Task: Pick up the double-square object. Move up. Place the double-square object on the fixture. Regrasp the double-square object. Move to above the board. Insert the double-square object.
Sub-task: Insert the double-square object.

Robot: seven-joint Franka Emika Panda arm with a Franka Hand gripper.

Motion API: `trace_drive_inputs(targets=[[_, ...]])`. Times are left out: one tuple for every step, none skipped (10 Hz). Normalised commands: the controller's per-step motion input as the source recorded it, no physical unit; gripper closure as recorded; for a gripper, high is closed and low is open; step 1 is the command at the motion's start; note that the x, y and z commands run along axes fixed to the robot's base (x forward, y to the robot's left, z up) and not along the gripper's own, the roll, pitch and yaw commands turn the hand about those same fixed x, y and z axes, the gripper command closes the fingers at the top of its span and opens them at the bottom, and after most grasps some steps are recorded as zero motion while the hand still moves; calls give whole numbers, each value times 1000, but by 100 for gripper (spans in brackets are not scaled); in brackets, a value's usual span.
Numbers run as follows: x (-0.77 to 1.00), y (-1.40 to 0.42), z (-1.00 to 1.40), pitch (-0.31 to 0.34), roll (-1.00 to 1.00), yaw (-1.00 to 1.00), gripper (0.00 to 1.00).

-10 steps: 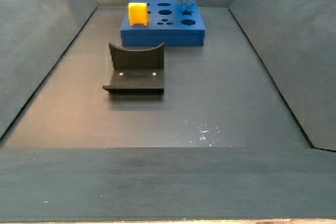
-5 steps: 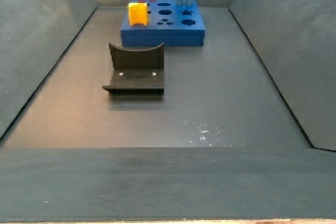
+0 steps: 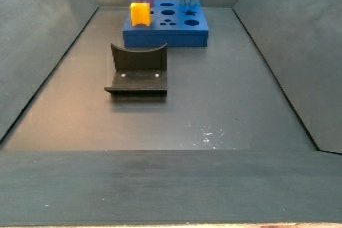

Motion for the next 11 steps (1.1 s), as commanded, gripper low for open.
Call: trace_drive_inputs(targets=[[677,-629,-143,0,371,0,100],[726,-586,-3,0,316,0,100],[734,-389,0,50,264,-51,100],[551,-200,-14,46,166,-3,100],[206,-31,-109,0,107,0,100],[51,0,-40,0,73,0,100],[0,134,-66,-3,0,0,100],[0,283,-117,-36,-91,0,100],[0,214,-91,-19,-97,0,100],[0,200,-77,-10,-119,0,100],[0,97,-6,0,-91,0,100]])
